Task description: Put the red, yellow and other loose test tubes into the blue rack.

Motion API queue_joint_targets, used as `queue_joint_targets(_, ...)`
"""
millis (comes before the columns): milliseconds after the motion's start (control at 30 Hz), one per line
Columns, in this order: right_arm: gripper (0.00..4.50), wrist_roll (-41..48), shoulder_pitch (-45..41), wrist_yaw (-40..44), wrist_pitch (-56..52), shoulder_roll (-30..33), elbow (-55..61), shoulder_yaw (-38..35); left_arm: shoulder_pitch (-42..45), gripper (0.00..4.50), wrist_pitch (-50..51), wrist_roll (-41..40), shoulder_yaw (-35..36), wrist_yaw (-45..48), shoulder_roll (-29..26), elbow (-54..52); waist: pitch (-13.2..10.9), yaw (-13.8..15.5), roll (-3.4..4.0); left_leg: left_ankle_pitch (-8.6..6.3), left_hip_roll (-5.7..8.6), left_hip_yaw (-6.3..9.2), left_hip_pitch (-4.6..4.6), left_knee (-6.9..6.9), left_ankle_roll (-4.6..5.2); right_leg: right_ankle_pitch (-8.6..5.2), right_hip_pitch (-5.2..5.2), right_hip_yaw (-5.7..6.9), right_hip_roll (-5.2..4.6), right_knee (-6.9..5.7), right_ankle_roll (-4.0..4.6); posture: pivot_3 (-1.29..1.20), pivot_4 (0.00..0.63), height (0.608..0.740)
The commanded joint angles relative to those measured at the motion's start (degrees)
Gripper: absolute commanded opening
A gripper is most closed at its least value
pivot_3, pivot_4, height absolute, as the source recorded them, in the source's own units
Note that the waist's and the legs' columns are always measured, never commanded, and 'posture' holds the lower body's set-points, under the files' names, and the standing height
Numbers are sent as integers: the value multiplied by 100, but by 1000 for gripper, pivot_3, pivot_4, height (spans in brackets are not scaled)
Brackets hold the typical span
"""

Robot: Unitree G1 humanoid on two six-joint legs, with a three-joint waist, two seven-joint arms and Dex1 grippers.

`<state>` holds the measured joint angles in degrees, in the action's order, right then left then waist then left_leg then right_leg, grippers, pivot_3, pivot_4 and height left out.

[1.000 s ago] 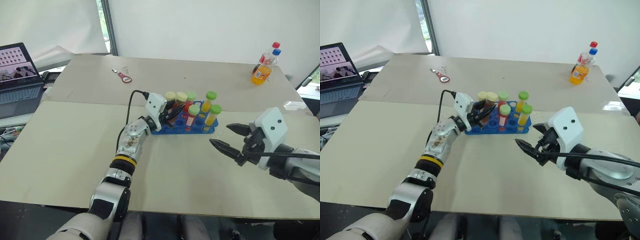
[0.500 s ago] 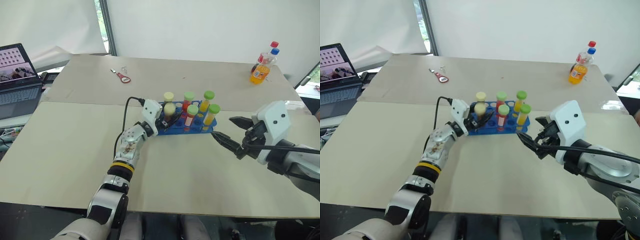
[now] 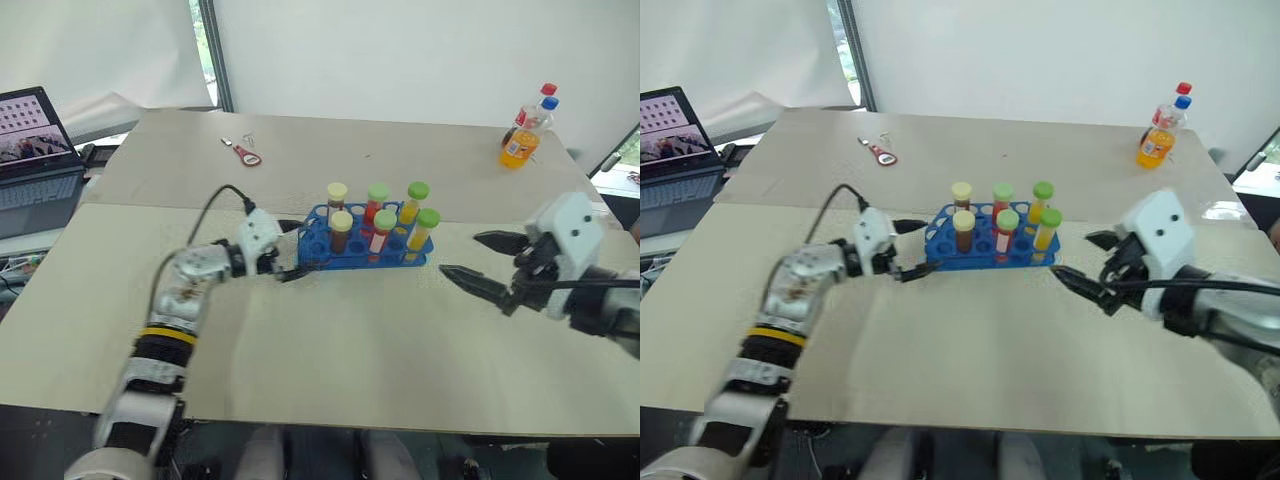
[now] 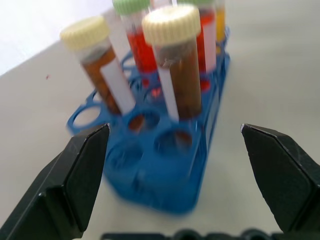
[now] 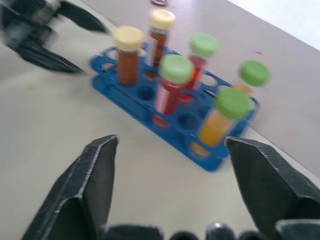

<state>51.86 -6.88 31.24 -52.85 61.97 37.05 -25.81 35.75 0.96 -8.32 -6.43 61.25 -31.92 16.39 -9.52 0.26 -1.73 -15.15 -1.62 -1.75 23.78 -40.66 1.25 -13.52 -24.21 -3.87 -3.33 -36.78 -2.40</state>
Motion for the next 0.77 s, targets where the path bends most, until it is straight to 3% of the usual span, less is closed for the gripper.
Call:
queue_joint_targets(33,4487,-348,107,1142,569,402,-481,-427,-59,4500,468,129,-10,624,-914,-690,0,-6,1,-1,-1,0,-3,4,1,0,3,0,0,3,0,0,150,740)
queue_joint_targets(133,4487,-908,165,1845,1210,659,-908,-386,-161,4500,743,37,198,722,-1459,-945,0,2,2,-1,-3,-5,-4,5,1,-1,1,0,0,3,1,0,150,740)
queue_joint_targets(367,4487,-1608,-9,2902,2053,989,-1826,-189,-466,4500,1378,-303,804,751,-2094,-1147,0,-3,3,-1,-10,-38,-5,4,1,-2,-2,0,0,1,1,0,150,740)
queue_joint_targets(767,4487,-1954,-287,3329,2276,858,-2233,144,-366,4500,1984,-548,867,831,-2155,-1260,0,2,3,-1,-9,-53,-4,4,0,-2,-6,0,1,0,1,0,150,740)
